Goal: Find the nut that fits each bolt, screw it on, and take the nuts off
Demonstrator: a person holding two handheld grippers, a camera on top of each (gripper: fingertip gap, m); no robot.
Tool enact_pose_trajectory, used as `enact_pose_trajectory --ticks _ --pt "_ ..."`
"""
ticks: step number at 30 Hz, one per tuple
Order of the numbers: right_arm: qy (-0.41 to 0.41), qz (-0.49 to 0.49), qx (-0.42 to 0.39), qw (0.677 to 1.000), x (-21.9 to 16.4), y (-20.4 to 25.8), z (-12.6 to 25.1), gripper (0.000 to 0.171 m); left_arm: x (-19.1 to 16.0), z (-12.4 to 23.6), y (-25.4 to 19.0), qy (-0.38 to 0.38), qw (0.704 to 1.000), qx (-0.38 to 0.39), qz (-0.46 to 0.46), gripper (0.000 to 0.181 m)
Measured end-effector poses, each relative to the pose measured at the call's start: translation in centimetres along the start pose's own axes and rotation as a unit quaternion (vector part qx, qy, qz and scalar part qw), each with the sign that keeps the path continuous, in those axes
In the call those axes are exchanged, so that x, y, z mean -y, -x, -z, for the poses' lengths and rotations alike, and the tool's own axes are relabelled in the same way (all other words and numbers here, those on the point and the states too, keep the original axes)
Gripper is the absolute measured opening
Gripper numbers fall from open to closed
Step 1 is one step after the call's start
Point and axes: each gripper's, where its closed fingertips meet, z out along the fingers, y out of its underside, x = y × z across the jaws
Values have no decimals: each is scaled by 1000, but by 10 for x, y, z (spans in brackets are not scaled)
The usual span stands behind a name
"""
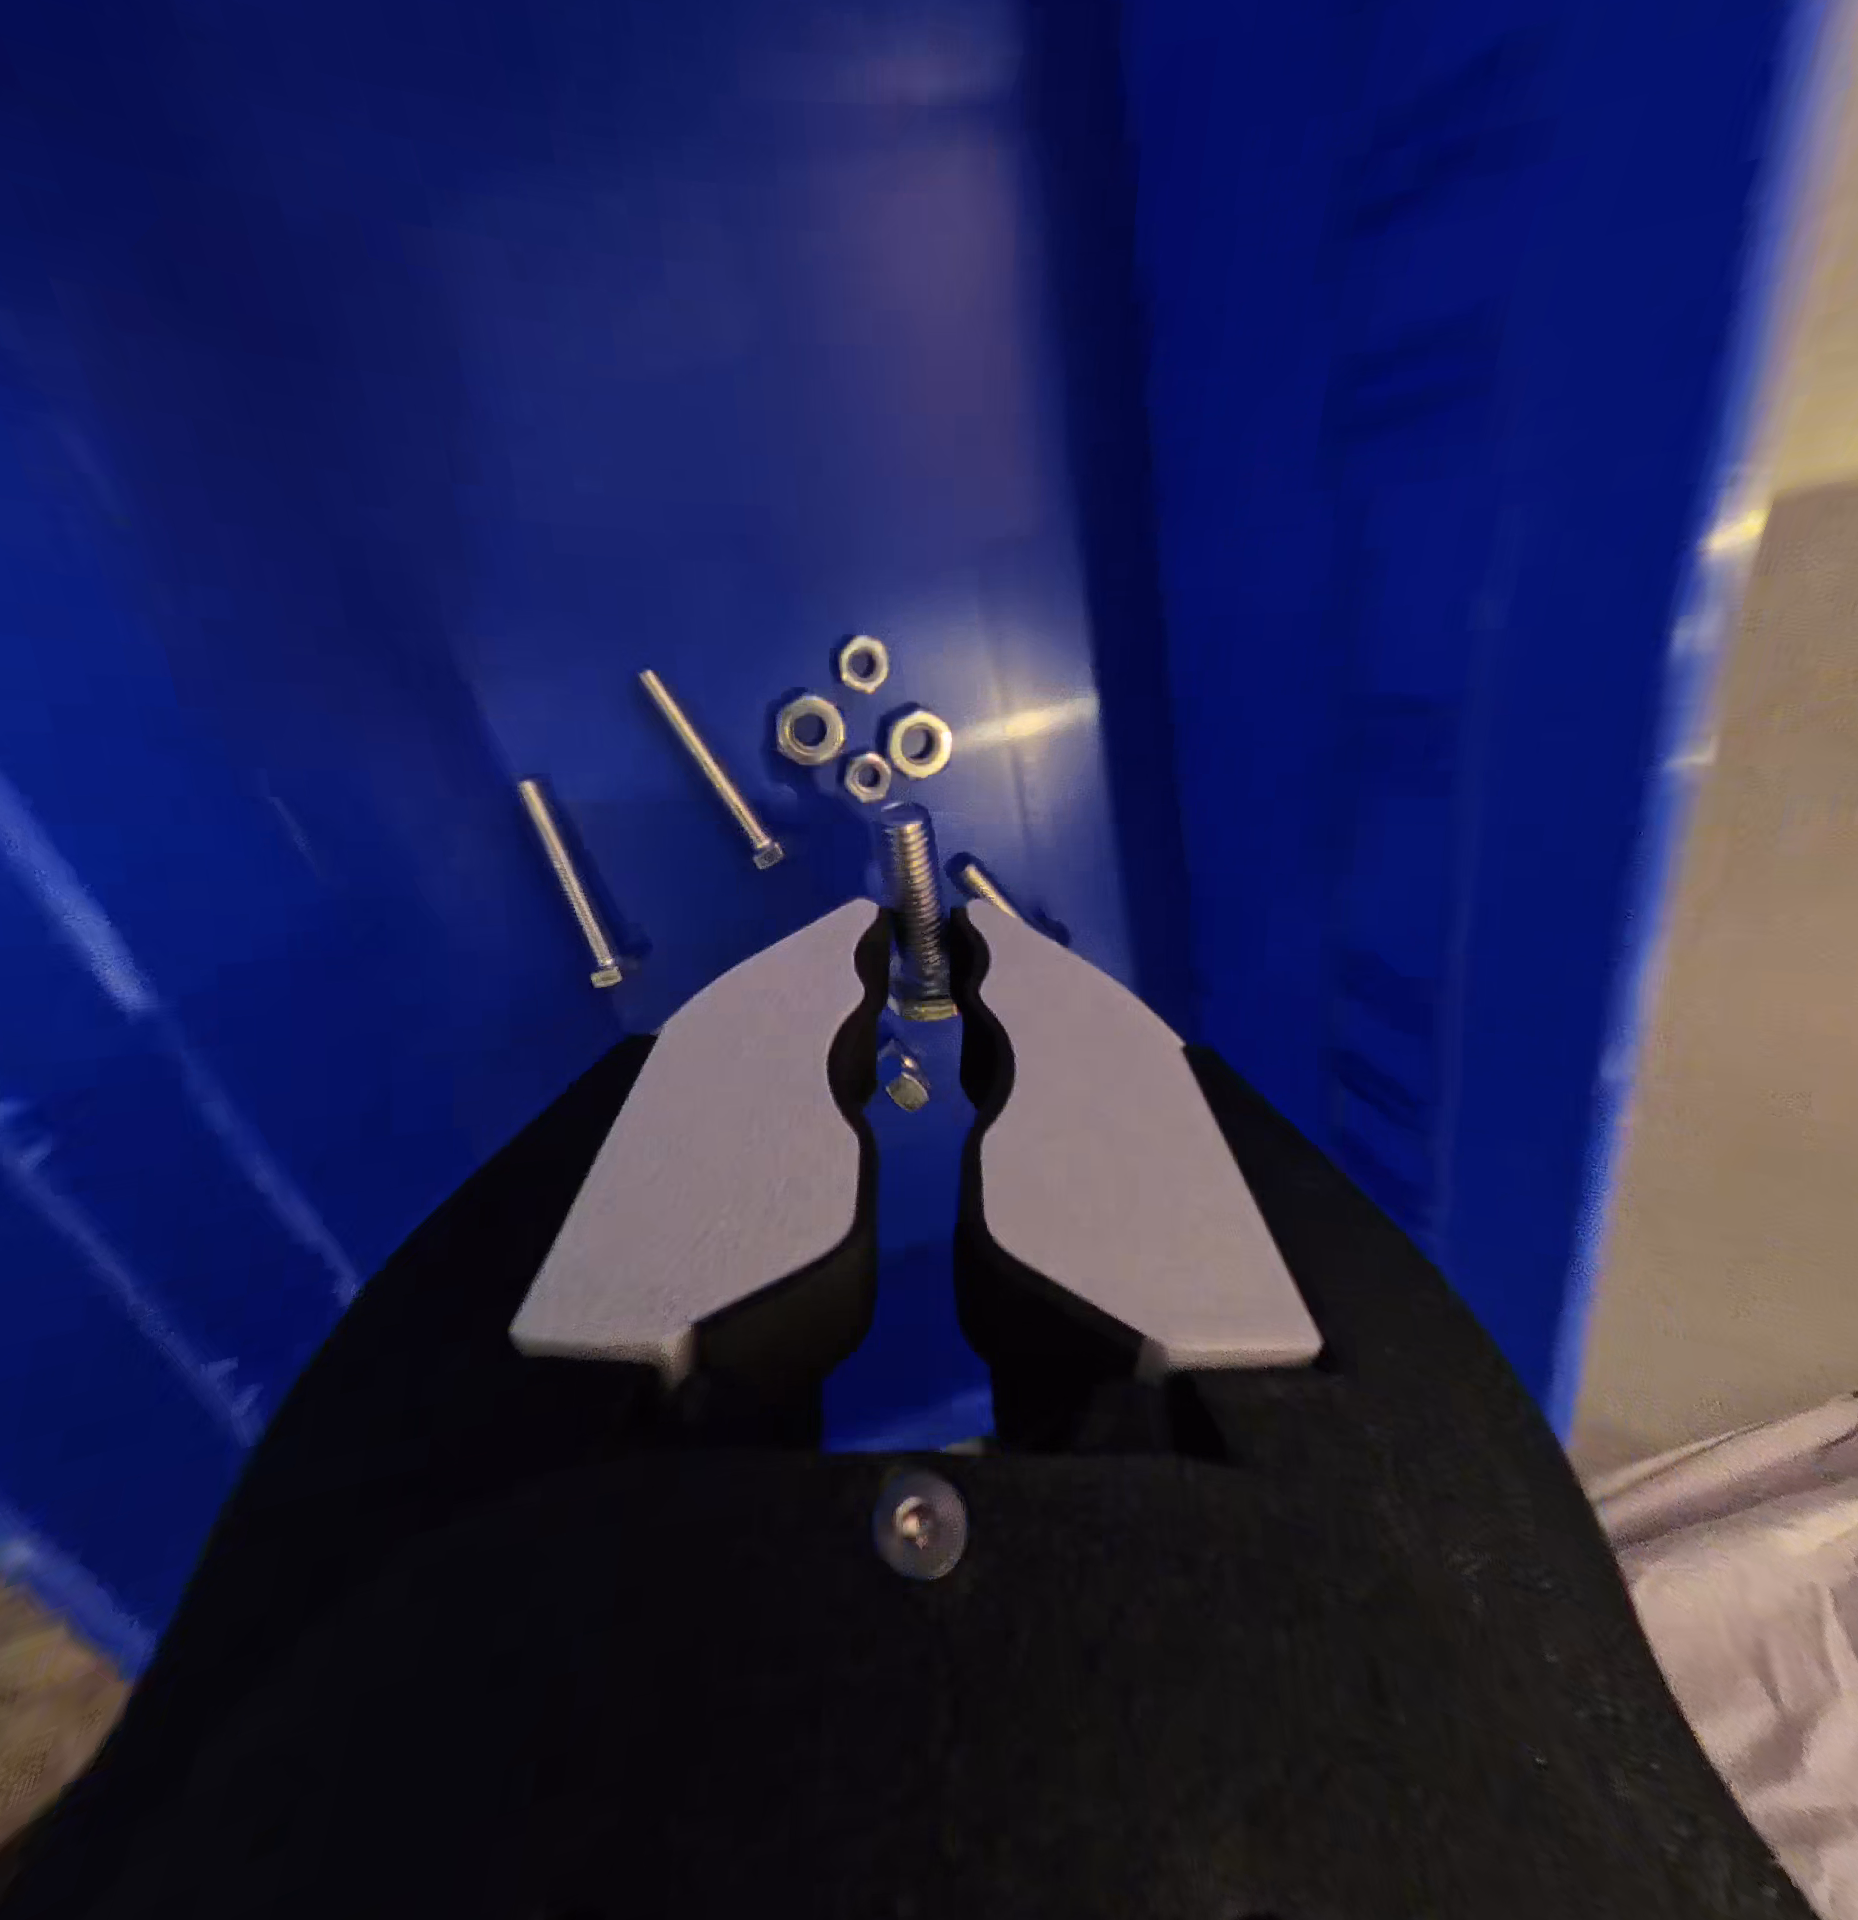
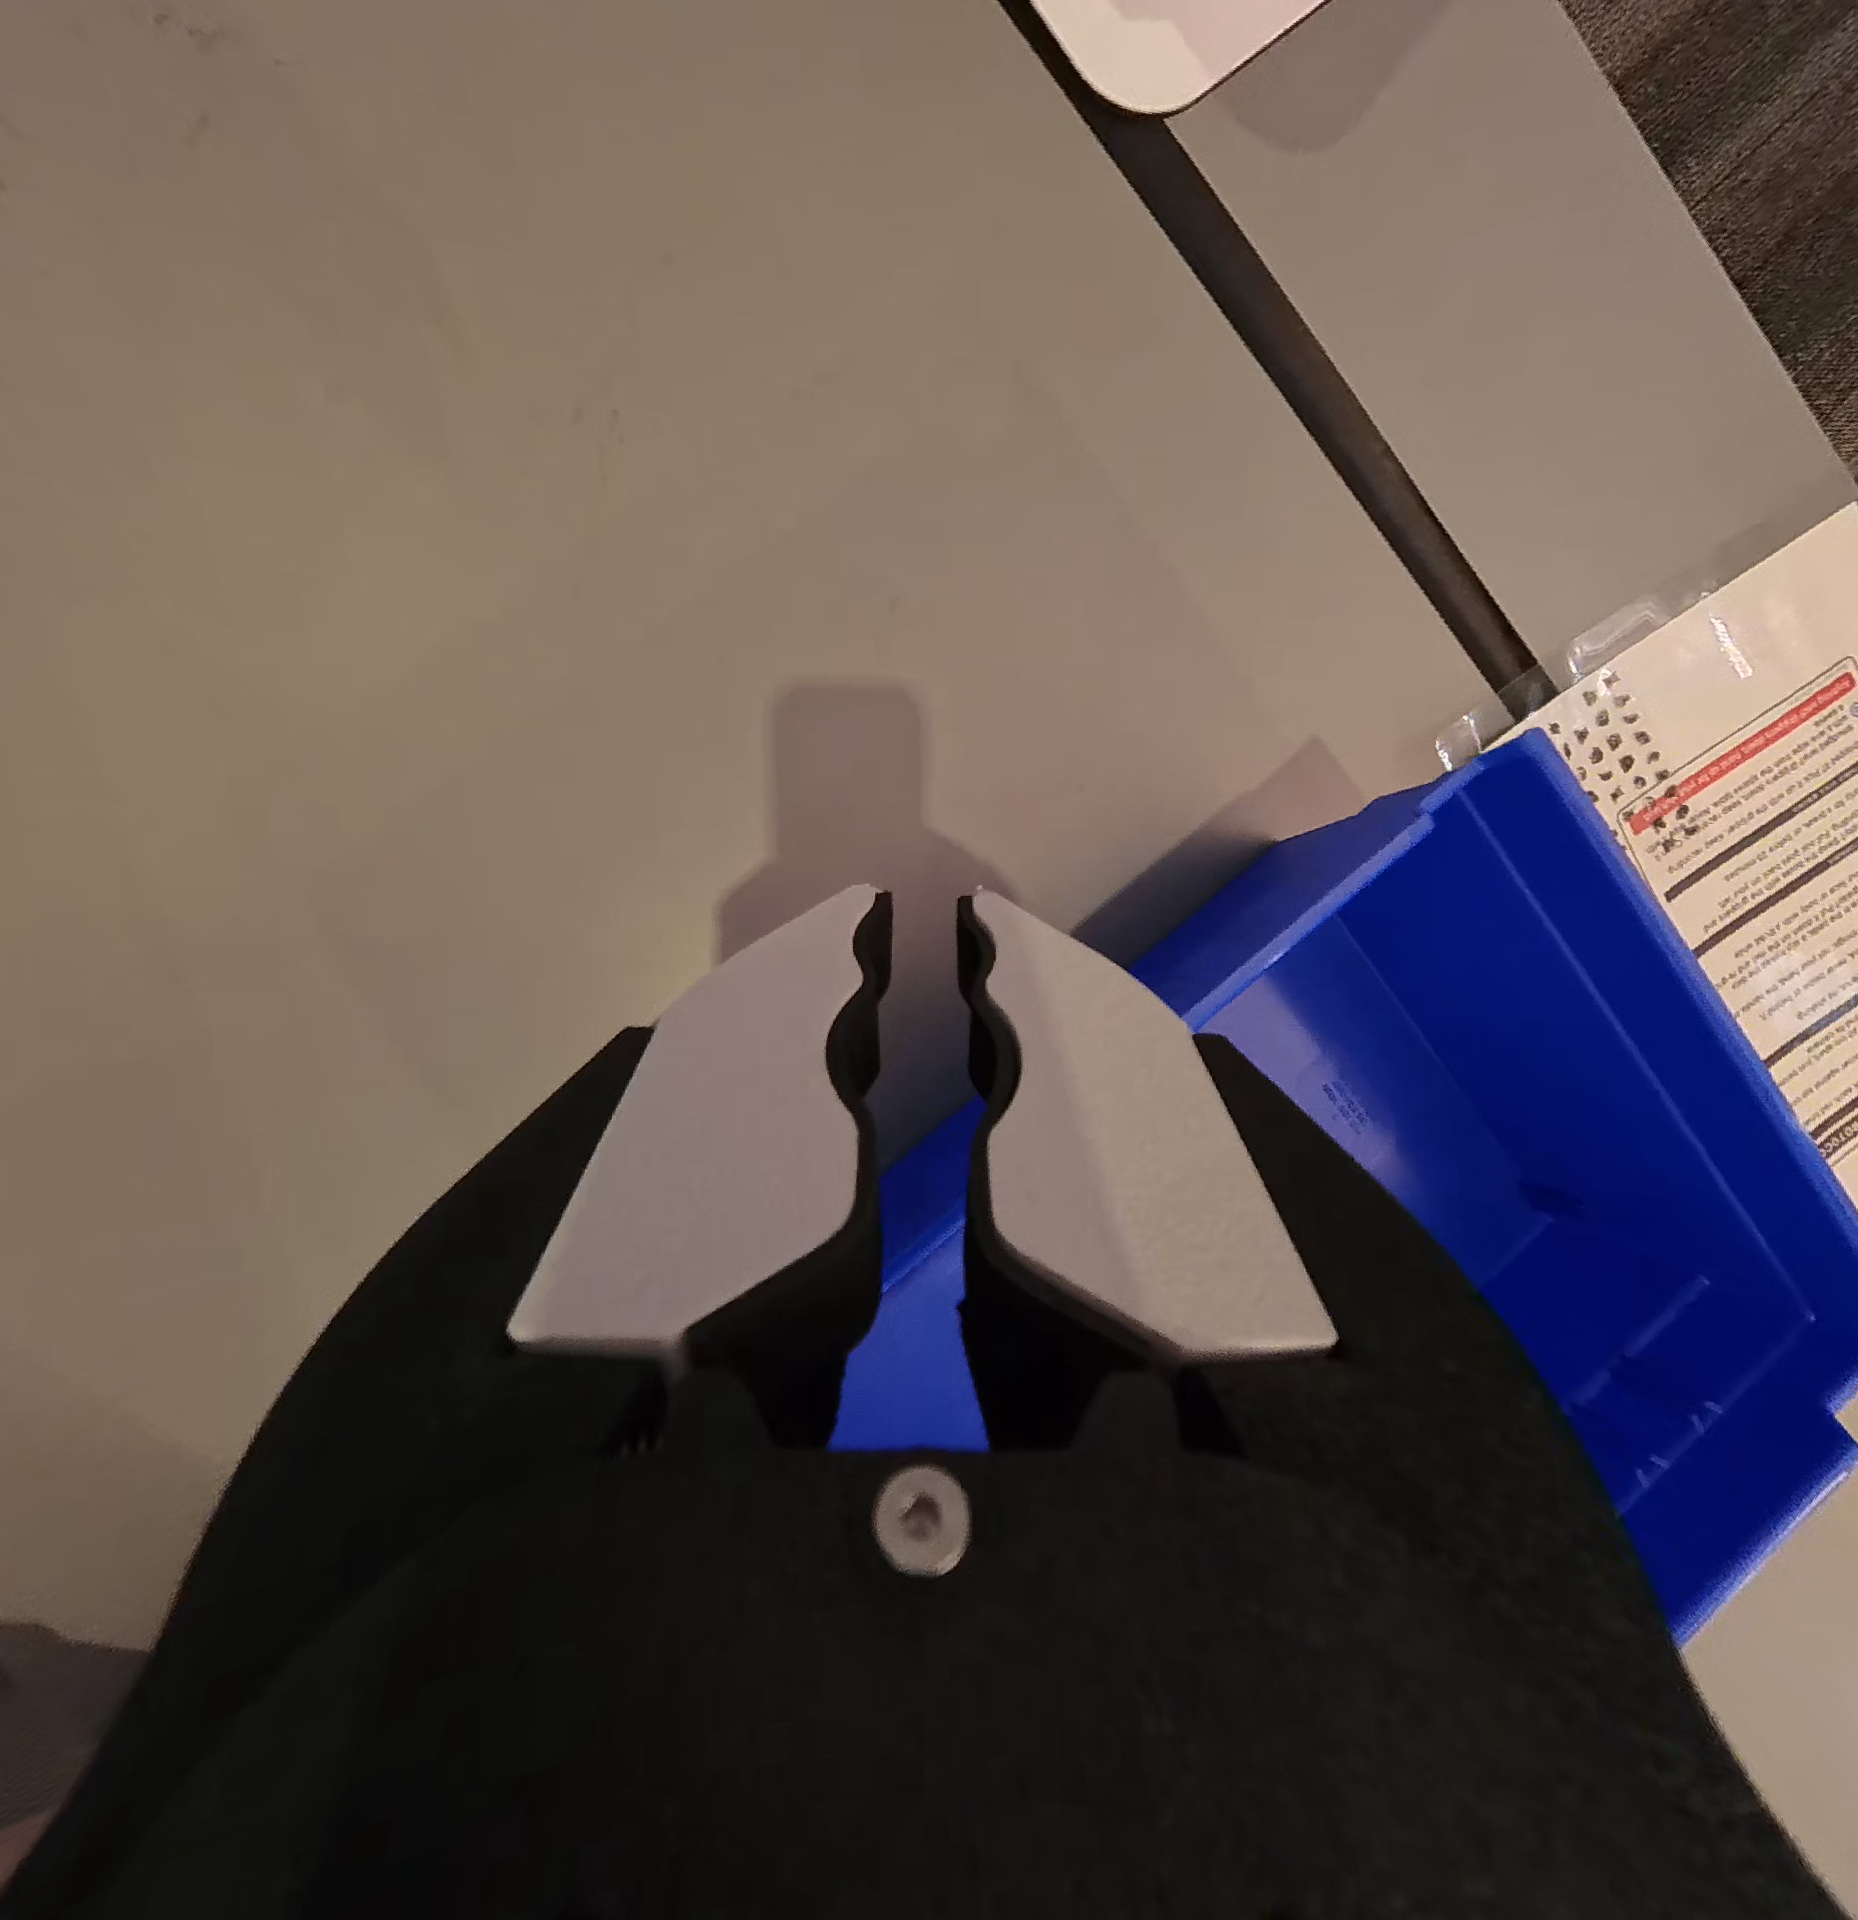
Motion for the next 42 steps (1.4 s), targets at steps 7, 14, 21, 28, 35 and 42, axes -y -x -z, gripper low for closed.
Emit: enact_pose_trajectory --ticks 7,14,21,28,35,42 --pt "-85 38 16 996 36 17 4 8 48 93 -137 -248 933 -153 -212 9" --pt "-381 126 231 886 124 129 51 12 28 84 -329 -315 763 -329 -458 9" --pt "-406 88 320 851 137 166 41 21 10 60 -372 -315 733 -338 -499 9" --pt "-386 70 357 848 137 178 21 22 3 57 -378 -304 728 -355 -502 9" --pt "-373 90 333 861 133 177 9 9 4 49 -374 -300 728 -348 -509 17" --pt "-316 85 261 908 117 149 -52 9 25 92 -275 -304 778 -209 -509 56"
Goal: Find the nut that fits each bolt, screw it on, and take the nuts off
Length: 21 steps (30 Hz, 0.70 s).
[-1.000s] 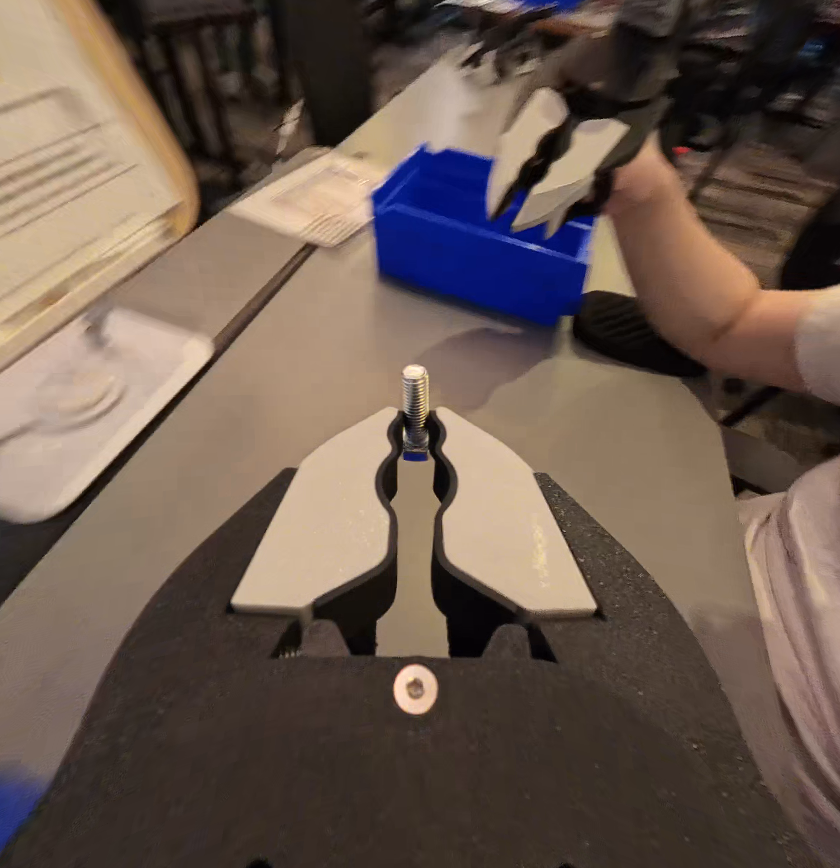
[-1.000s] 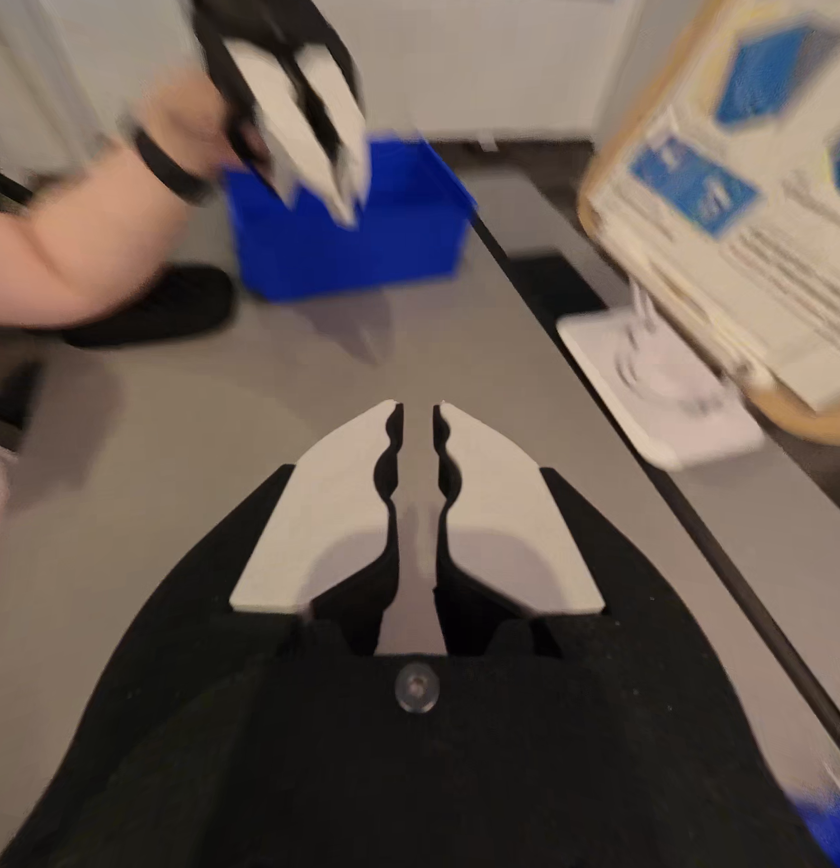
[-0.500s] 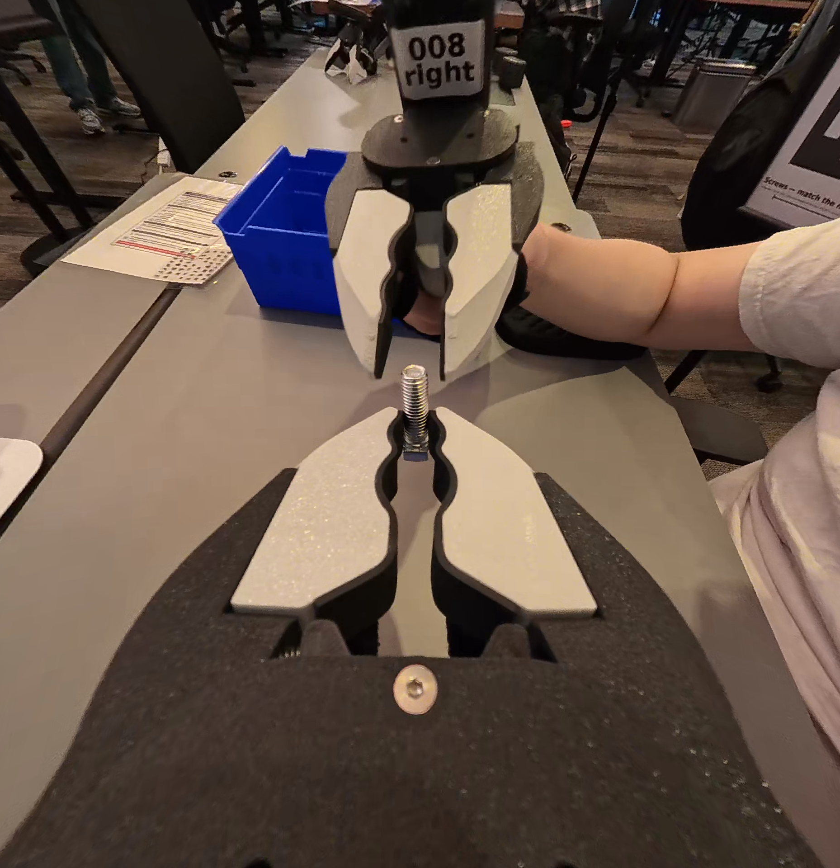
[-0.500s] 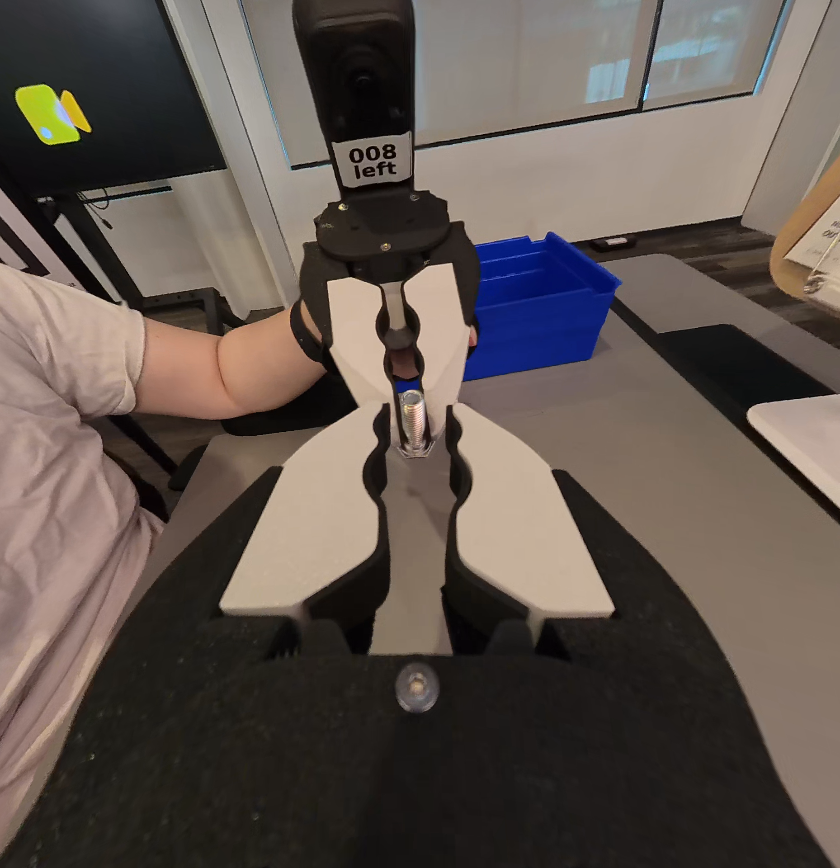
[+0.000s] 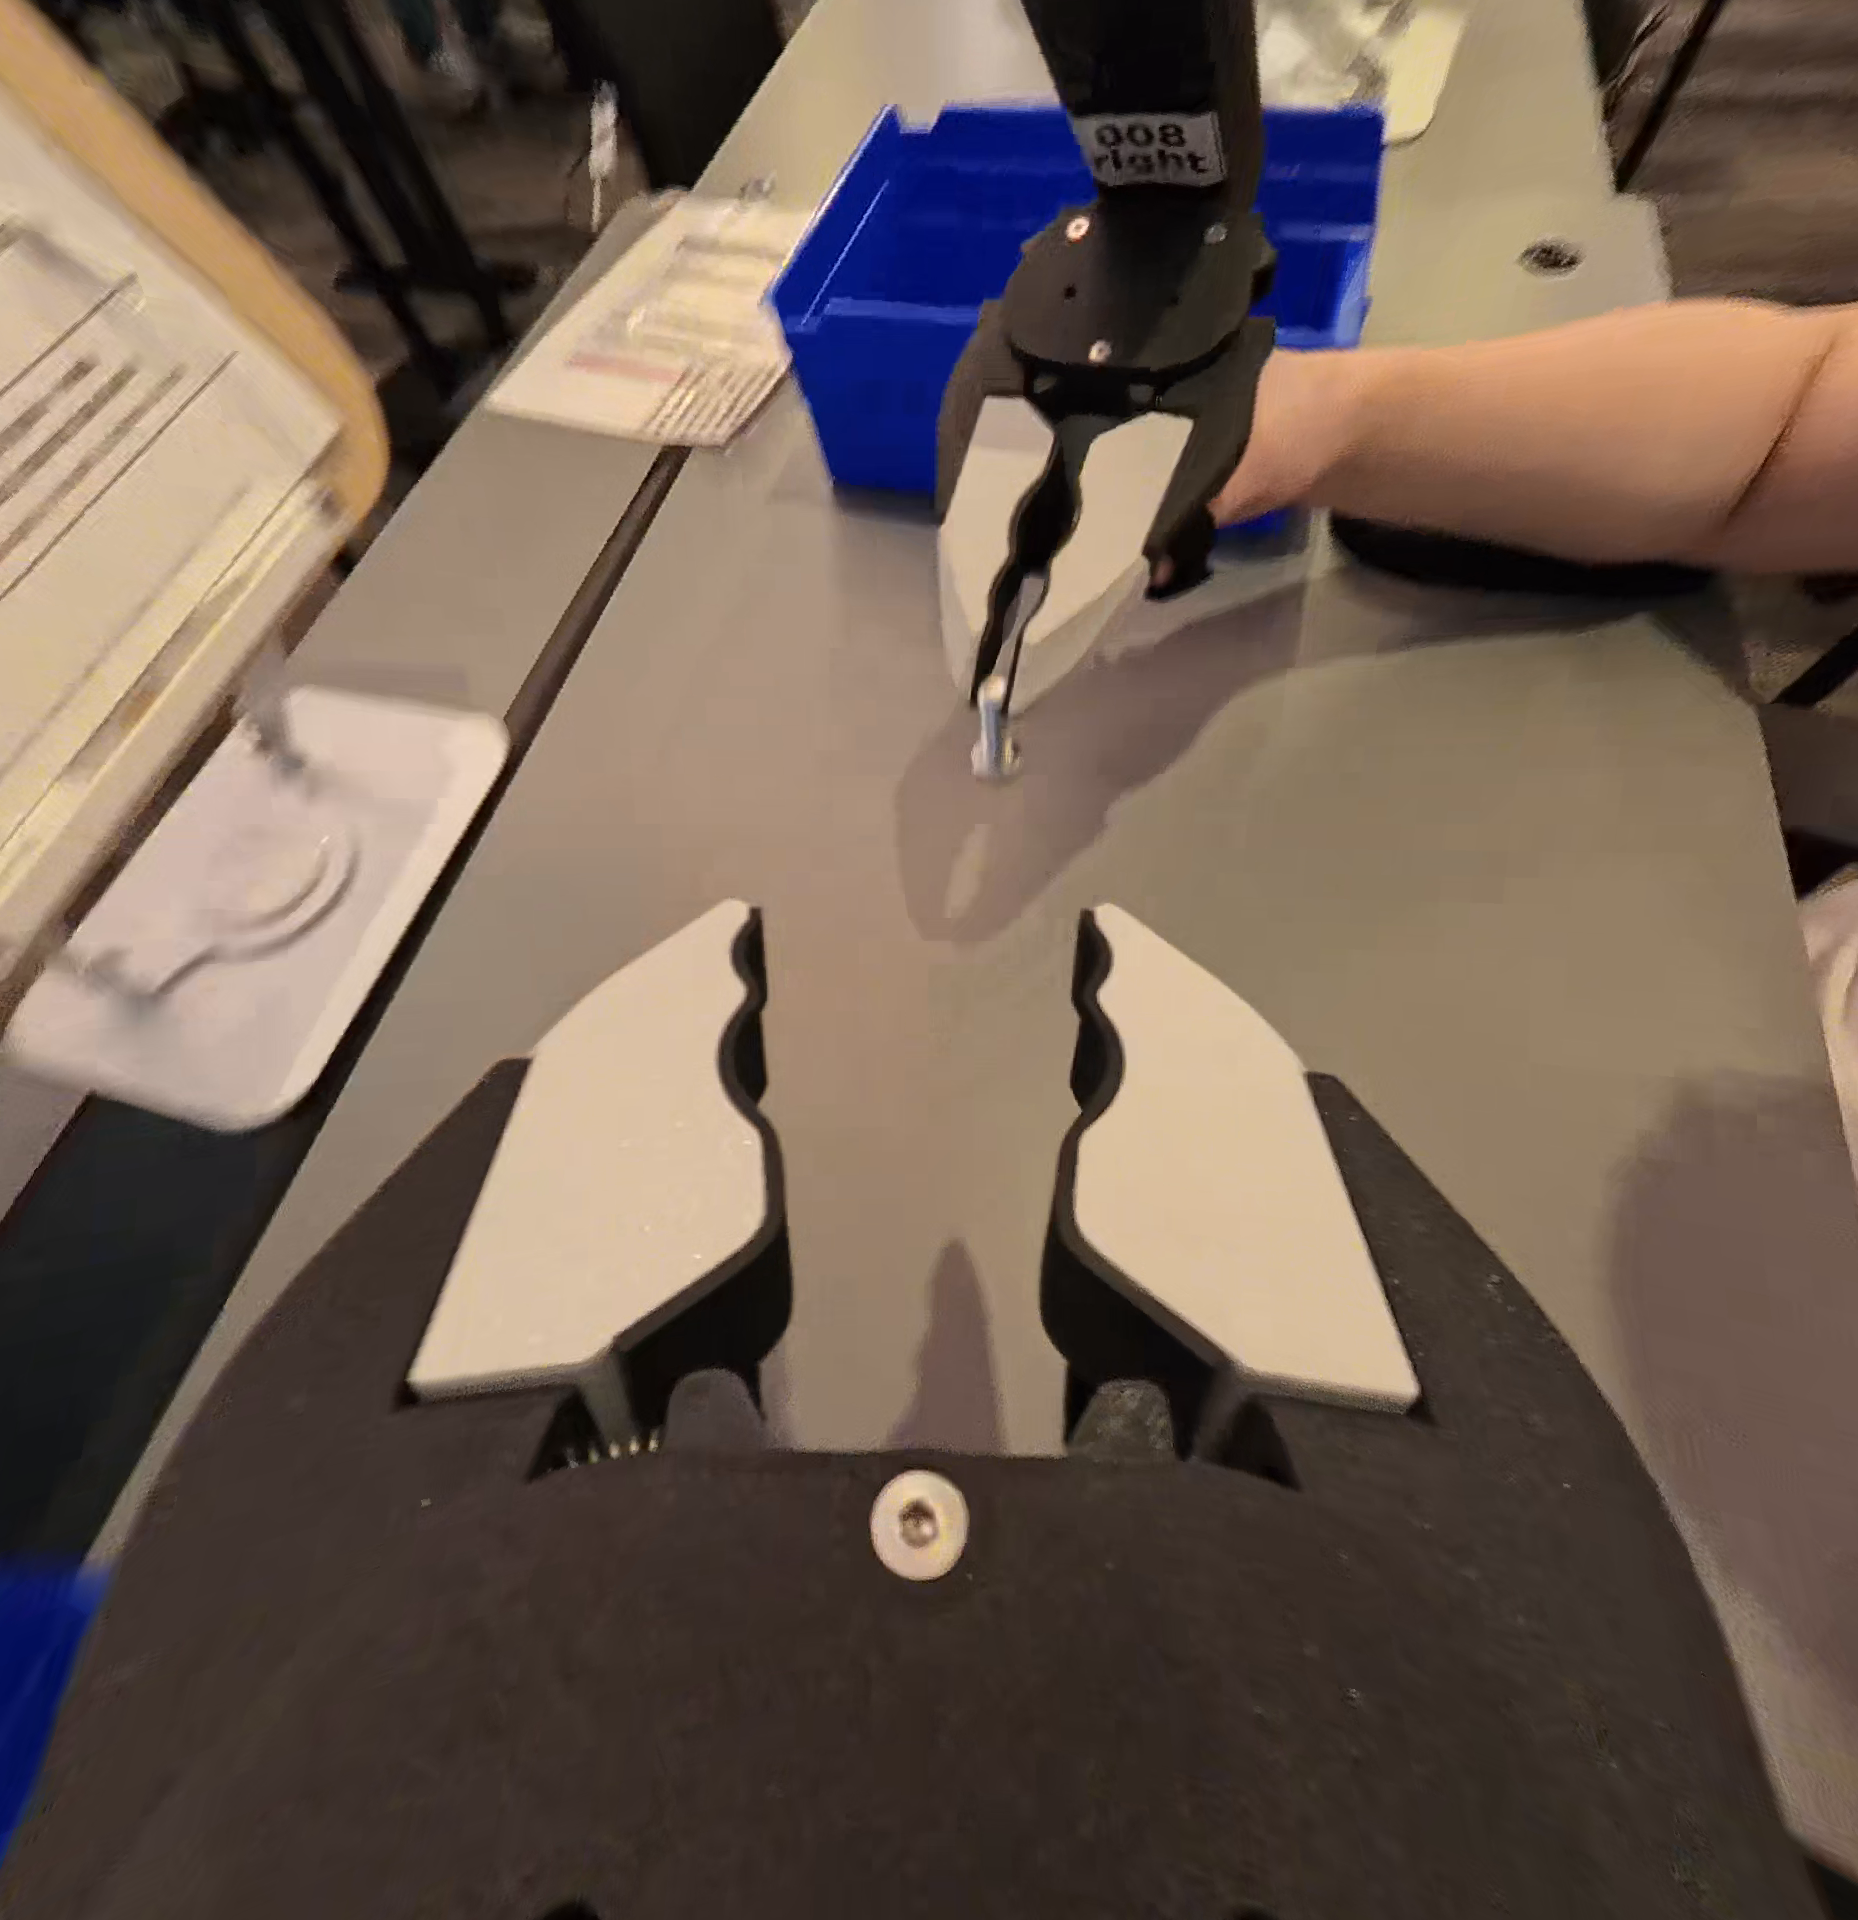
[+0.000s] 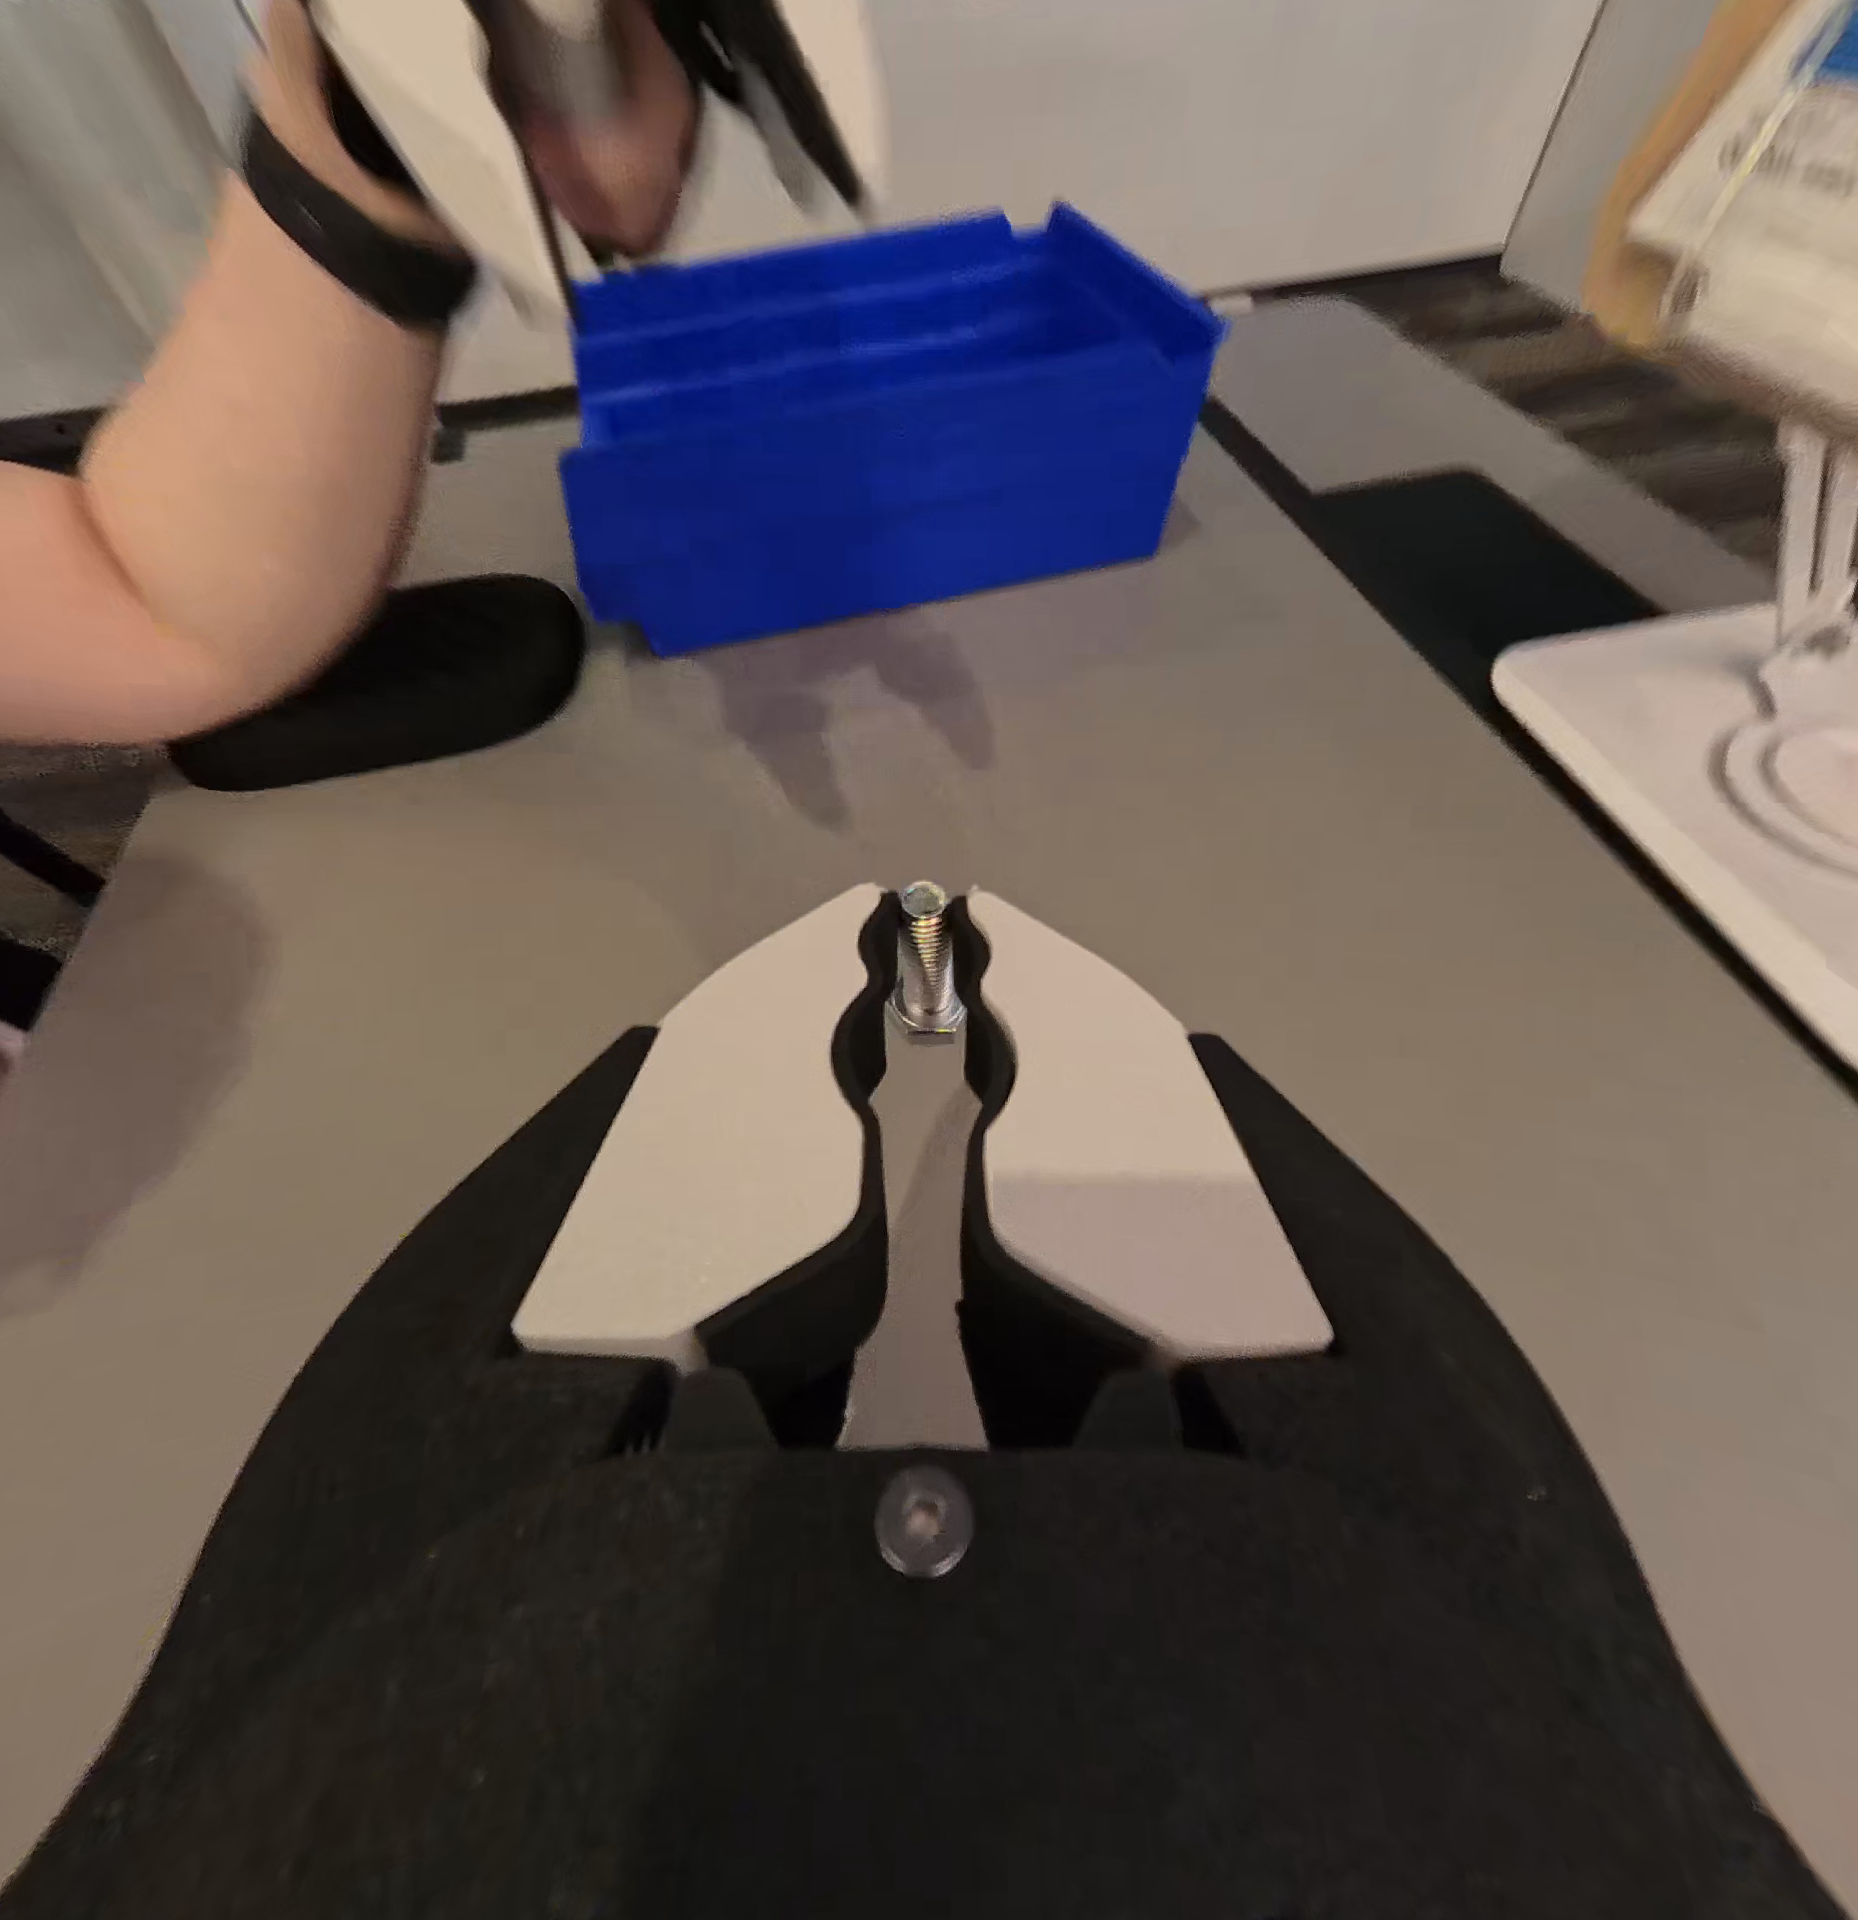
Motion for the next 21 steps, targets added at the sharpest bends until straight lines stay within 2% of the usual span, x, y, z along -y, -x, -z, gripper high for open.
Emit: enact_pose_trajectory --ticks 3,6,8,10,14,21 --pt "24 -20 -3 1000 -25 -11 -13 9 -38 65 29 54 993 95 37 51" --pt "53 -19 -16 998 -42 -20 -20 9 -91 118 50 129 970 183 93 47" --pt "68 -10 -28 997 -50 -24 -22 9 -124 137 49 165 956 188 154 45" --pt "81 -1 -39 996 -57 -27 -23 9 -152 147 48 198 939 185 211 45" --pt "99 -1 -40 994 -69 -30 -27 9 -190 142 36 259 912 140 286 46" --pt "124 6 -40 991 -83 -30 -31 9 -240 135 31 370 862 113 329 39"
